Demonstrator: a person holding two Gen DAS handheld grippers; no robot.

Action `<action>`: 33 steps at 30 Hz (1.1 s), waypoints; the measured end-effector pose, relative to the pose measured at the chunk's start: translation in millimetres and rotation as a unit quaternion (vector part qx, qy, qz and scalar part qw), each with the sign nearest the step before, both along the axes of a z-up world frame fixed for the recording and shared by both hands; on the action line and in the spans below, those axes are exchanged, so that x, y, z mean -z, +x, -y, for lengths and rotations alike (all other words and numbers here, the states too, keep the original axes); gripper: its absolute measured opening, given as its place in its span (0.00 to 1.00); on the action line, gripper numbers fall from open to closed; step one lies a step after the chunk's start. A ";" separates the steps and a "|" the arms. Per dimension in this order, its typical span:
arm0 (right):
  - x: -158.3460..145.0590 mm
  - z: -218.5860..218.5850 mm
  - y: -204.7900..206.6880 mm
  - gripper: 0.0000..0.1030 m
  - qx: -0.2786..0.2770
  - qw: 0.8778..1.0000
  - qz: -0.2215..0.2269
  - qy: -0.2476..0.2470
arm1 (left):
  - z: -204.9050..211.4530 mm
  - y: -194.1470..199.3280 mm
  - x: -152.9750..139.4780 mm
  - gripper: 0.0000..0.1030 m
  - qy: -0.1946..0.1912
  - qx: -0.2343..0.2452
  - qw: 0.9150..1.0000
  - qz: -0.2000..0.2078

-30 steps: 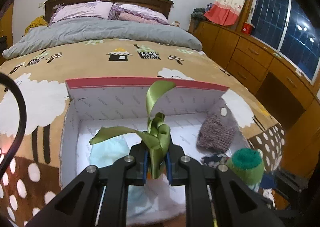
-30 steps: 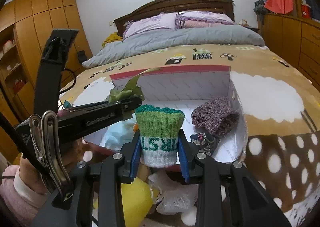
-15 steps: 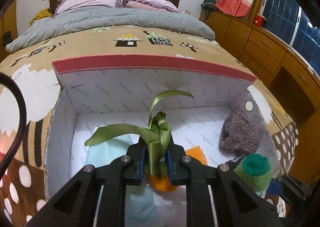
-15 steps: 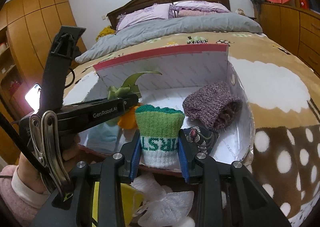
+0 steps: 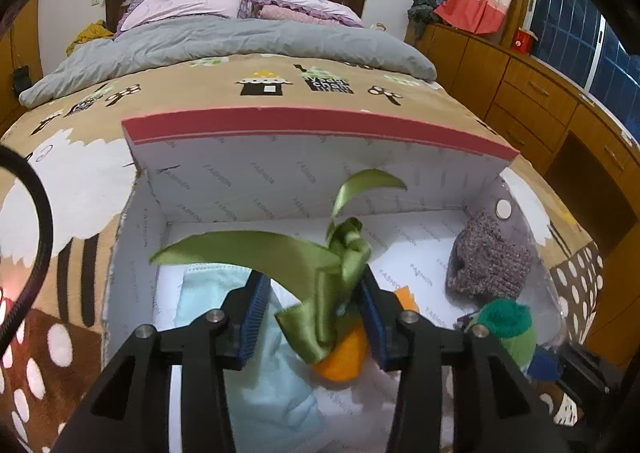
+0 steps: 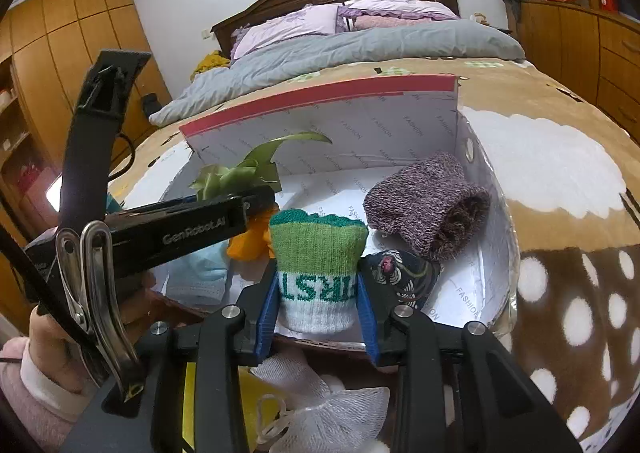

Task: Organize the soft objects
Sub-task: 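Carry the ribbon and 'FIRST' sock into the box and open both grippers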

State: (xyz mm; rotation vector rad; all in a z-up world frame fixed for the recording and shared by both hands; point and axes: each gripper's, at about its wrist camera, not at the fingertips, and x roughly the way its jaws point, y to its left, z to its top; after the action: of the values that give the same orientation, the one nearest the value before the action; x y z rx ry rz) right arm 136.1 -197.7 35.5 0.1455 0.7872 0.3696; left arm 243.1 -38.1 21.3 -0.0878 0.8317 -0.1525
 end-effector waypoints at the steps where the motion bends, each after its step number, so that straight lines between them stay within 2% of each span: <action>1: 0.2 0.1 0.5 0.35 0.000 1.000 0.000 0.000 | -0.7 -1.4 -0.8 0.45 0.000 0.001 1.000 0.000; 6: -2.1 0.9 -0.1 0.41 0.004 1.000 0.005 0.001 | -3.4 -13.0 -10.9 0.51 -0.004 0.005 1.000 0.014; 11: -9.4 1.6 -4.4 0.50 0.007 1.000 0.022 0.003 | -7.1 -26.2 -21.0 0.53 -0.005 0.006 1.000 0.025; 21: -22.0 5.9 -18.7 0.50 0.012 0.999 0.035 0.001 | -15.6 -49.0 -31.3 0.53 -0.012 0.004 1.000 0.027; 33: -30.9 27.5 -55.5 0.50 0.025 0.999 0.036 -0.002 | -12.5 -99.3 -43.0 0.53 -0.029 0.019 0.999 0.033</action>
State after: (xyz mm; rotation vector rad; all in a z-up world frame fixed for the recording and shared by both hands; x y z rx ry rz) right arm 80.6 -225.2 66.4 0.1461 0.7121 0.3244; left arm 143.8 -25.6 64.3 -0.1203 0.7628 -0.2151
